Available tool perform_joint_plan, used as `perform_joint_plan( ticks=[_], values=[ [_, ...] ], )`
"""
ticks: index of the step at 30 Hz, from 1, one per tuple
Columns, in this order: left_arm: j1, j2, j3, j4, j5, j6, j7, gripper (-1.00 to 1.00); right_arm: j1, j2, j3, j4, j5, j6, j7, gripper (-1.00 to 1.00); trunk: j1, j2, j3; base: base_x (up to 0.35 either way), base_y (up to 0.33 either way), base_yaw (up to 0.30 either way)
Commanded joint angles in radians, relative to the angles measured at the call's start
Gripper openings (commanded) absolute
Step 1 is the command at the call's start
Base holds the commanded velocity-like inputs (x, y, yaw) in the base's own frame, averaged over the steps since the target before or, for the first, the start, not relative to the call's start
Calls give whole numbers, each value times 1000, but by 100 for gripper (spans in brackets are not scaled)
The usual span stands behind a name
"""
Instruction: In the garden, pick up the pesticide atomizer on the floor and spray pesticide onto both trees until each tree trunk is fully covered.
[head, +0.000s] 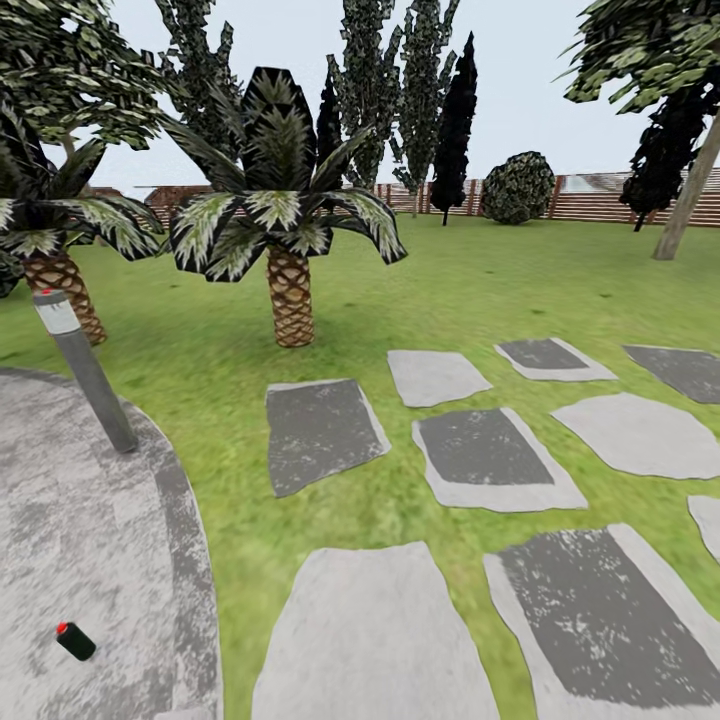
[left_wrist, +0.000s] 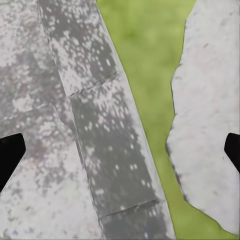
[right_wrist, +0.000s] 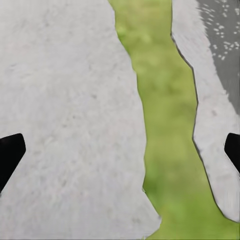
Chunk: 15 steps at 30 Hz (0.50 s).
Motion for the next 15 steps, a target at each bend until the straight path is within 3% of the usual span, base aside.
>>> perform_joint_plan(
  ticks=[1,9,15],
  values=[
    [-1,0,1,1,6,-3,-1,100,0,0,-1,1,1,-3,-1,100,0,0,-1,338,0,0],
    [-1,0,0,1,6,-3,-1,100,0,0,-1,1,1,-3,-1,100,0,0,-1,339,0,12],
    [-1,0,0,1,6,-3,-1,100,0,0,-1,0,1,-3,-1,100,0,0,-1,339,-44,170]
  ],
)
